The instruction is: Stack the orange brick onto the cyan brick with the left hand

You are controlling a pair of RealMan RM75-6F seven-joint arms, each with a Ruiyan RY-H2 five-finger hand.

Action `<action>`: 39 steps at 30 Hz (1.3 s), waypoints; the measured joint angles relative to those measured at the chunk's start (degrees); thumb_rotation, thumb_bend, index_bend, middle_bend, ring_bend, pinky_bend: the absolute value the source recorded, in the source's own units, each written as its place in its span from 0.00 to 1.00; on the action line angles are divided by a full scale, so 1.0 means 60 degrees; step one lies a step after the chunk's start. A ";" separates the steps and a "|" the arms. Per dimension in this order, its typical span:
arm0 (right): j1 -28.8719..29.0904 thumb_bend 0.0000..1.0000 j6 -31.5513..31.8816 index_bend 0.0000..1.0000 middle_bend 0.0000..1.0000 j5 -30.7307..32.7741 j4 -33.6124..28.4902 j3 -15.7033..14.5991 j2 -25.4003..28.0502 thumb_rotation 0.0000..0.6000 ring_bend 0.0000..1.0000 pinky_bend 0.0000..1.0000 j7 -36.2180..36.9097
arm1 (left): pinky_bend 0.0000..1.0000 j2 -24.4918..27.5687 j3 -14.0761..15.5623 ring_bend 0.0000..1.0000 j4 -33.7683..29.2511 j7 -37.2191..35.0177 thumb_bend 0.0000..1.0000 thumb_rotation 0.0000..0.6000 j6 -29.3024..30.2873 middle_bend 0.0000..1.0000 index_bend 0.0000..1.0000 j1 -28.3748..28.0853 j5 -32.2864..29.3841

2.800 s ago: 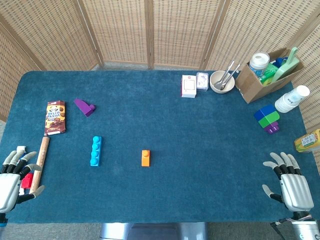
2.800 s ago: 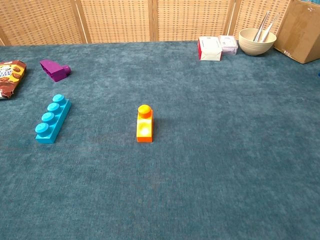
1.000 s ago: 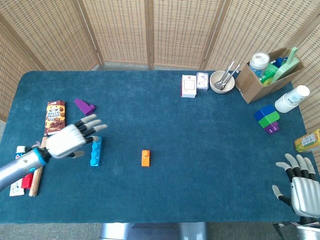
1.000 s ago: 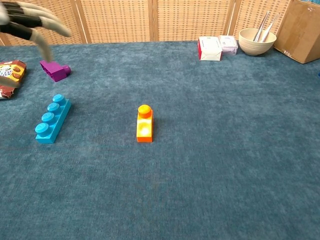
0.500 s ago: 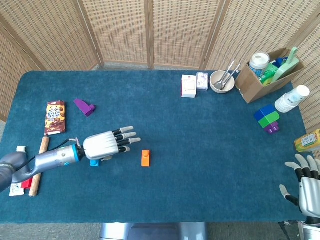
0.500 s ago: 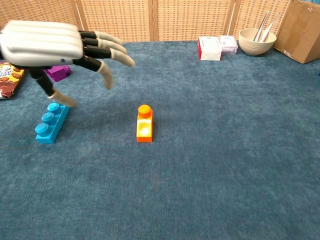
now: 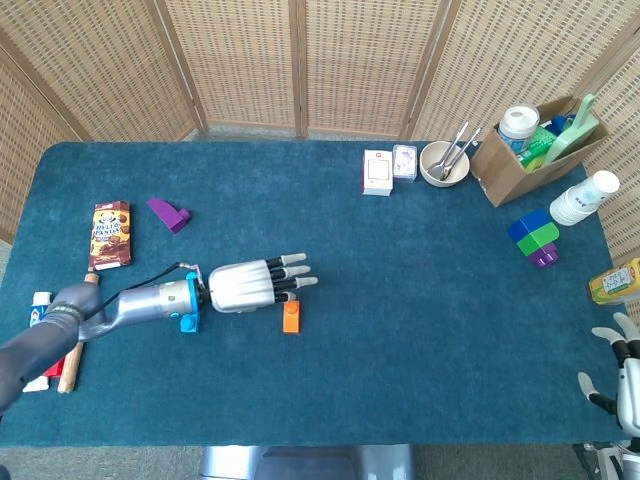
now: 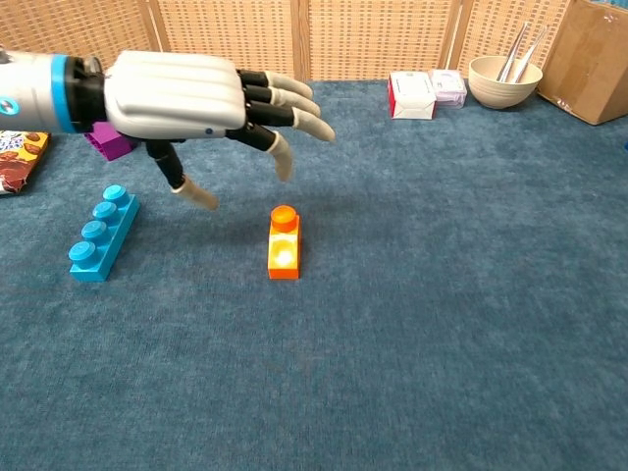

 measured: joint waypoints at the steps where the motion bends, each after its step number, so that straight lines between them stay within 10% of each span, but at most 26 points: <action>1: -0.0012 0.22 -0.0005 0.29 0.16 0.0029 0.0018 0.0006 0.0011 1.00 0.00 0.00 0.0002 | 0.00 -0.0083 0.0066 0.00 0.0115 -0.0052 0.24 1.00 -0.0002 0.01 0.30 -0.0079 -0.0024; 39: -0.0441 0.22 0.0365 0.29 0.16 0.0052 0.0359 0.0050 0.0036 1.00 0.00 0.00 0.0517 | 0.00 -0.1505 0.1382 0.00 0.1471 -0.0396 0.24 1.00 -0.0456 0.00 0.29 -0.1365 -0.0690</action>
